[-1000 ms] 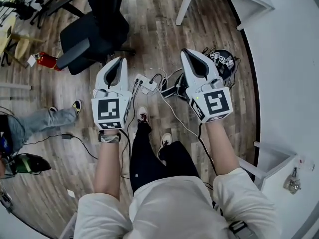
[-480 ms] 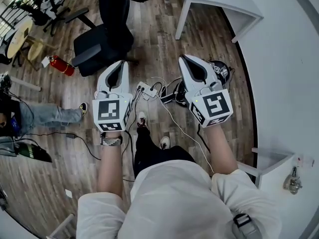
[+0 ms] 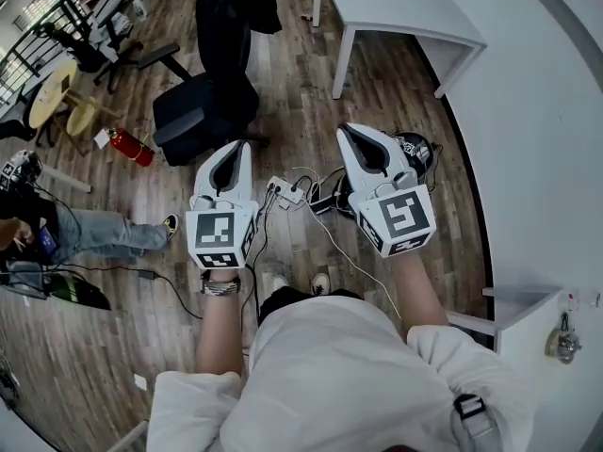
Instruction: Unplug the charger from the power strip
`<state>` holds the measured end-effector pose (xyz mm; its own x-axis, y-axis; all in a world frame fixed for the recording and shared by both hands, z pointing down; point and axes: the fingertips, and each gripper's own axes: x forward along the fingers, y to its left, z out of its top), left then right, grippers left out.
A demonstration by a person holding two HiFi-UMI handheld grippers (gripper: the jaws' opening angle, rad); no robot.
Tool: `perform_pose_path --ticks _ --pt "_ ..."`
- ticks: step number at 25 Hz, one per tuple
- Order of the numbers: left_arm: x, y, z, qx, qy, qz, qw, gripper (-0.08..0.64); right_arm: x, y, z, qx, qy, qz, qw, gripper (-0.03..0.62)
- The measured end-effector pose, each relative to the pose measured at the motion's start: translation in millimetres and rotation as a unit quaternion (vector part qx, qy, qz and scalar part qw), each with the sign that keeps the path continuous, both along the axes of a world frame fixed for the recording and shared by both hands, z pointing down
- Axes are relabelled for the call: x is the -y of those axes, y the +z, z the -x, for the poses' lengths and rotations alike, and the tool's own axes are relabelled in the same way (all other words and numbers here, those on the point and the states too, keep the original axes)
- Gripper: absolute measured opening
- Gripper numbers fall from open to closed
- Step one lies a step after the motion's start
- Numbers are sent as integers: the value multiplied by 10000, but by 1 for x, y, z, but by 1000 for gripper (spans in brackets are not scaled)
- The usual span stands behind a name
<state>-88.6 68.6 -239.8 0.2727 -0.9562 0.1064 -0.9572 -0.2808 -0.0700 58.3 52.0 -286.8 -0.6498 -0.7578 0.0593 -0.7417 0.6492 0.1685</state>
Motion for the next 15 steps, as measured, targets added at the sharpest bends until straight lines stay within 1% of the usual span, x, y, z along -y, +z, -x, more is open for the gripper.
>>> perform_pose_path --ticks 3,7,15 --pt "3 -9 8 7 30 9 10000 5 1 -11 11 69 53 -50 9999 2" --pt "8 -20 18 159 124 -56 9998 5 6 -22 20 217 138 -99 9996 2" --pt "18 -23 17 240 290 -78 9993 5 13 -15 27 228 197 -14 9995 2"
